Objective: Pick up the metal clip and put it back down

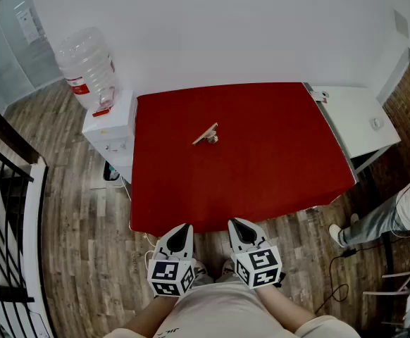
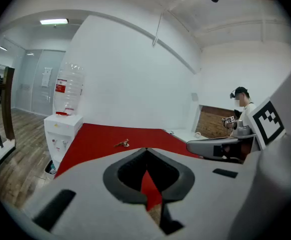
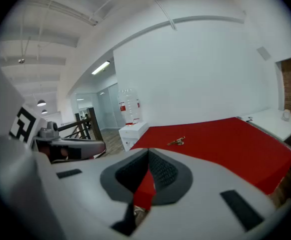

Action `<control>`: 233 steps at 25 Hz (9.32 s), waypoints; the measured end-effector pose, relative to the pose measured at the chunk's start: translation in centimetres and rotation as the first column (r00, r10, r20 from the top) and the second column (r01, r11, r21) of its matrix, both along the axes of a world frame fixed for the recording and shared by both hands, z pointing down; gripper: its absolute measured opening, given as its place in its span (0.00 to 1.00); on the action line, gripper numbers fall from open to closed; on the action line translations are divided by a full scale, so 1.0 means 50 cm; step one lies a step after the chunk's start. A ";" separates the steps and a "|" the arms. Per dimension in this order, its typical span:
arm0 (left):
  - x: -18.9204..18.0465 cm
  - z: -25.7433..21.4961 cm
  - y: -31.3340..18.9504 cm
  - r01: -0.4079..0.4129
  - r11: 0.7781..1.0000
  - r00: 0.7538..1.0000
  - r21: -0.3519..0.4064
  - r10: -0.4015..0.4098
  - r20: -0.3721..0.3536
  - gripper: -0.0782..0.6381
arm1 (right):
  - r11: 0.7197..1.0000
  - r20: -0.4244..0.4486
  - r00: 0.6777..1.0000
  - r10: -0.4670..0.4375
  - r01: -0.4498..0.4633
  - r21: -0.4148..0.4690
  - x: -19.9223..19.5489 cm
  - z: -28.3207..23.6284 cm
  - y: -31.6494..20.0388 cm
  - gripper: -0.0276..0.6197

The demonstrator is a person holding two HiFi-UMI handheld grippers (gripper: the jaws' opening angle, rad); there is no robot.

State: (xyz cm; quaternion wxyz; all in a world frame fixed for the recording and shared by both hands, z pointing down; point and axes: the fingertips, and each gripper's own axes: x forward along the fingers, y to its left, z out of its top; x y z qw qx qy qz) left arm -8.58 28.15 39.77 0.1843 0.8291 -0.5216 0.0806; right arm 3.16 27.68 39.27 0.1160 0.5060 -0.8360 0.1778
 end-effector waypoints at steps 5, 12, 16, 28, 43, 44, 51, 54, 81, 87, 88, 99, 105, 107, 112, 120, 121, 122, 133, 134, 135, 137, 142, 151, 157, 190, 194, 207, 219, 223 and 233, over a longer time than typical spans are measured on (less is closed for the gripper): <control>-0.033 -0.002 -0.005 -0.003 1.000 1.000 0.009 0.003 -0.008 0.12 | 1.000 -0.011 1.000 0.017 -0.017 0.009 -0.027 -0.004 -0.005 0.05; -0.064 0.006 -0.009 -0.031 1.000 0.999 -0.001 0.031 -0.021 0.12 | 0.999 -0.040 0.998 0.044 -0.043 0.032 -0.054 -0.020 -0.010 0.05; -0.064 0.013 -0.026 -0.041 0.999 0.999 -0.010 0.041 -0.023 0.12 | 0.998 -0.042 0.998 0.053 -0.052 0.022 -0.051 -0.013 -0.028 0.05; -0.035 0.025 -0.202 0.027 0.999 0.999 -0.017 -0.028 -0.040 0.12 | 1.000 -0.007 1.000 0.009 -0.009 0.029 -0.005 0.008 -0.223 0.05; 0.071 -0.008 -0.456 0.120 0.993 0.993 0.013 -0.120 0.002 0.12 | 0.996 0.003 0.997 -0.079 0.079 0.031 0.105 -0.003 -0.500 0.05; 0.073 -0.010 -0.465 0.123 0.992 0.992 0.019 -0.123 0.009 0.12 | 0.997 0.004 0.997 -0.079 0.079 0.025 0.109 0.001 -0.508 0.05; 0.067 -0.005 -0.495 0.137 0.991 0.990 0.003 -0.137 0.025 0.12 | 0.997 0.044 0.996 -0.080 0.080 -0.015 0.099 0.015 -0.537 0.05; 0.057 -0.013 -0.511 0.126 0.992 0.991 0.018 -0.127 0.047 0.12 | 0.996 0.046 0.996 -0.082 0.084 -0.025 0.083 0.017 -0.544 0.05; 0.019 0.040 -0.621 0.054 0.998 0.998 -0.045 -0.052 0.026 0.12 | 0.997 -0.007 1.000 0.015 -0.016 -0.082 0.061 0.059 -0.625 0.05; 0.006 0.074 -0.656 0.037 0.997 0.999 -0.063 -0.035 0.032 0.12 | 0.994 -0.006 1.000 0.024 -0.025 -0.105 0.044 0.093 -0.656 0.05; 0.005 0.081 -0.662 0.035 0.997 0.999 -0.066 -0.033 0.031 0.12 | 0.994 -0.008 1.000 0.025 -0.026 -0.108 0.043 0.100 -0.661 0.05; 0.007 0.176 -0.725 0.011 0.994 1.000 -0.111 -0.011 0.006 0.12 | 0.987 -0.021 0.999 0.031 -0.034 -0.158 0.014 0.187 -0.711 0.05; -0.009 0.238 -0.751 0.022 0.990 1.000 -0.140 -0.022 0.005 0.12 | 0.979 -0.028 0.999 0.041 -0.046 -0.198 0.002 0.250 -0.742 0.05; -0.011 0.256 -0.758 0.022 0.990 1.000 -0.142 -0.021 0.013 0.12 | 0.977 -0.031 0.999 0.041 -0.047 -0.210 0.000 0.270 -0.751 0.05; -0.010 0.298 -0.781 0.021 0.990 0.999 -0.139 -0.017 0.034 0.12 | 0.971 -0.022 0.998 0.058 -0.061 -0.229 -0.001 0.311 -0.782 0.05; -0.003 0.341 -0.811 0.007 0.989 0.999 -0.147 -0.002 0.037 0.12 | 0.965 -0.029 0.997 0.070 -0.075 -0.251 -0.011 0.377 -0.822 0.05; -0.002 0.345 -0.813 0.005 0.989 0.999 -0.149 0.001 0.037 0.12 | 0.964 -0.028 0.997 0.070 -0.075 -0.256 -0.013 0.387 -0.827 0.05; -0.002 0.349 -0.814 0.003 0.989 0.999 -0.151 0.002 0.036 0.12 | 0.963 -0.022 0.997 0.073 -0.076 -0.260 -0.016 0.397 -0.832 0.05; -0.017 0.393 -0.806 0.011 0.982 1.000 -0.190 -0.005 0.031 0.12 | 0.933 0.080 0.988 0.135 -0.100 -0.345 -0.041 0.478 -0.884 0.21; -0.019 0.396 -0.806 0.011 0.981 0.999 -0.192 -0.005 0.031 0.12 | 0.929 0.089 0.986 0.142 -0.101 -0.357 -0.044 0.485 -0.888 0.21; -0.020 0.398 -0.806 0.011 0.981 0.999 -0.193 -0.005 0.032 0.12 | 0.924 0.098 0.984 0.150 -0.104 -0.369 -0.048 0.492 -0.892 0.22; -0.023 0.402 -0.808 0.013 0.981 0.999 -0.195 -0.006 0.034 0.12 | 0.913 0.120 0.978 0.170 -0.110 -0.393 -0.052 0.503 -0.900 0.23; -0.027 0.410 -0.809 0.015 0.980 0.999 -0.200 -0.007 0.042 0.12 | 0.903 0.162 0.968 0.192 -0.110 -0.415 -0.062 0.512 -0.919 0.23; -0.033 0.418 -0.815 0.019 0.978 0.999 -0.206 -0.009 0.048 0.12 | 0.886 0.249 0.943 0.221 -0.087 -0.455 -0.088 0.511 -0.946 0.23; -0.030 0.421 -0.820 0.018 0.978 0.999 -0.207 -0.008 0.048 0.12 | 0.874 0.283 0.925 0.253 -0.093 -0.477 -0.090 0.520 -0.960 0.23; -0.084 0.286 -0.820 0.082 0.990 0.995 -0.118 -0.074 0.068 0.12 | 0.972 0.269 0.962 0.038 0.027 -0.234 -0.113 0.297 -0.915 0.07; -0.090 0.221 -0.794 0.096 0.992 0.993 -0.085 -0.089 0.078 0.12 | 0.984 0.216 0.976 -0.017 0.055 -0.169 -0.099 0.222 -0.870 0.07; -0.056 0.062 -0.662 0.090 0.996 0.994 -0.015 -0.089 0.067 0.12 | 0.995 0.080 0.991 -0.103 0.103 0.009 -0.042 0.024 -0.697 0.07; -0.031 -0.035 -0.587 0.088 0.995 0.995 0.054 -0.090 0.044 0.12 | 0.994 0.067 0.994 -0.089 0.084 0.066 0.005 -0.061 -0.575 0.07; -0.019 -0.046 -0.569 0.082 0.995 0.996 0.060 -0.084 0.042 0.12 | 0.995 0.087 0.993 -0.079 0.073 0.063 0.014 -0.069 -0.554 0.07; -0.010 -0.057 -0.556 0.089 0.994 0.995 0.067 -0.091 0.027 0.12 | 0.992 0.078 0.992 -0.095 0.089 0.085 0.009 -0.086 -0.529 0.07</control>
